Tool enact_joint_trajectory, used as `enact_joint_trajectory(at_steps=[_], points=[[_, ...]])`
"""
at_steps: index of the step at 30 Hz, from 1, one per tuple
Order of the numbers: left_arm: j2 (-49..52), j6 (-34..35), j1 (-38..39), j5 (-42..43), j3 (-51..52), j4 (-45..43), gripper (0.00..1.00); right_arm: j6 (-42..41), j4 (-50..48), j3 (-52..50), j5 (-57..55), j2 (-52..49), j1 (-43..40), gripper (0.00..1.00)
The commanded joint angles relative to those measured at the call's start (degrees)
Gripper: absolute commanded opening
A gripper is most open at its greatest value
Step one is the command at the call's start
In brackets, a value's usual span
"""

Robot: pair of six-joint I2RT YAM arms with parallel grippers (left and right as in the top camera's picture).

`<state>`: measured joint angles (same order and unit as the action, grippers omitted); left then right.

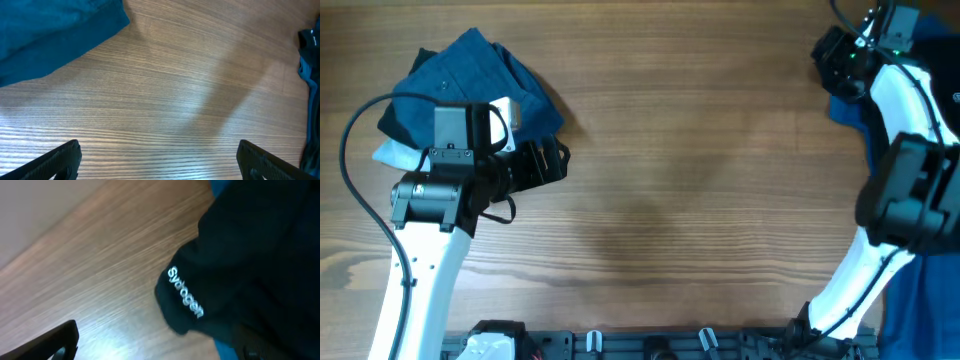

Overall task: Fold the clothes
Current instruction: 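Reach the right gripper to the black polo on the right pile and grasp it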

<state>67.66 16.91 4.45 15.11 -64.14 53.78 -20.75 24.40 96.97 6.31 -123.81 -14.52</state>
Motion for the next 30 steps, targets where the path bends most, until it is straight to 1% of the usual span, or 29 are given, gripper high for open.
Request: enact_joint_trajectory(at_steps=[1,4,6,9,10,11,12,13,14,15,16,19,23,24,26,27,30], points=[[0.1,0.3,0.3,1.1,-1.1,-0.2,1.0,-0.7,-4.4,0.9,-1.4,-4.2,0.0,0.99],[0.1,0.3,0.3,1.1,-1.1,-0.1,1.0,-1.4,-6.9,0.9,-2.4,-6.7,0.0,0.99],[0.1,0.3,0.3,1.6,-1.1,0.1,1.0,-3.3,-7.1,0.9,-3.9,-8.3,0.0,0.98],[0.1,0.3,0.3,3.1,-1.1,1.0,1.0,-6.2,-7.7,0.9,-5.0,-11.0,-0.2,0.94],[0.1,0.3,0.3,3.1,-1.1,1.0,1.0,-6.9,-7.8,0.9,-5.0,-11.7,-0.2,0.9],[0.1,0.3,0.3,3.1,-1.1,1.0,1.0,-7.4,-7.8,0.9,-5.1,-12.0,-0.2,0.81],[0.1,0.3,0.3,3.1,-1.1,1.1,1.0,-8.5,-7.8,0.9,-5.0,-12.2,-0.4,0.69],[0.1,0.3,0.3,3.1,-1.1,1.2,1.0,-9.5,-7.7,0.9,-4.3,-12.2,-0.7,0.54],[0.1,0.3,0.3,3.1,-1.1,1.3,1.0,-9.3,-7.7,0.9,-3.4,-12.0,-0.9,0.29],[0.1,0.3,0.3,3.1,-1.1,1.4,1.0,-9.2,-7.3,0.9,-1.7,-11.4,-1.5,0.1],[0.1,0.3,0.3,3.1,-1.1,1.4,1.0,-9.2,-6.9,0.9,-0.6,-10.9,-2.0,0.04],[0.1,0.3,0.3,3.1,-1.1,1.4,1.0,-8.1,-3.4,0.9,4.7,-6.0,-4.2,0.04],[0.1,0.3,0.3,3.1,-1.1,0.9,1.0,-0.9,3.5,0.9,11.0,6.0,-5.0,0.04],[0.1,0.3,0.3,3.1,-1.1,0.6,1.0,1.8,5.2,0.9,12.3,9.9,-4.7,0.04],[0.1,0.3,0.3,3.1,-1.1,0.5,1.0,4.2,7.8,0.9,13.1,16.7,-3.6,0.04],[0.1,0.3,0.3,3.1,-1.1,0.5,1.0,4.3,8.9,0.9,13.1,20.0,-2.5,0.04],[0.1,0.3,0.3,3.1,-1.1,0.5,1.0,4.3,12.9,0.9,14.3,25.6,1.6,0.04]])
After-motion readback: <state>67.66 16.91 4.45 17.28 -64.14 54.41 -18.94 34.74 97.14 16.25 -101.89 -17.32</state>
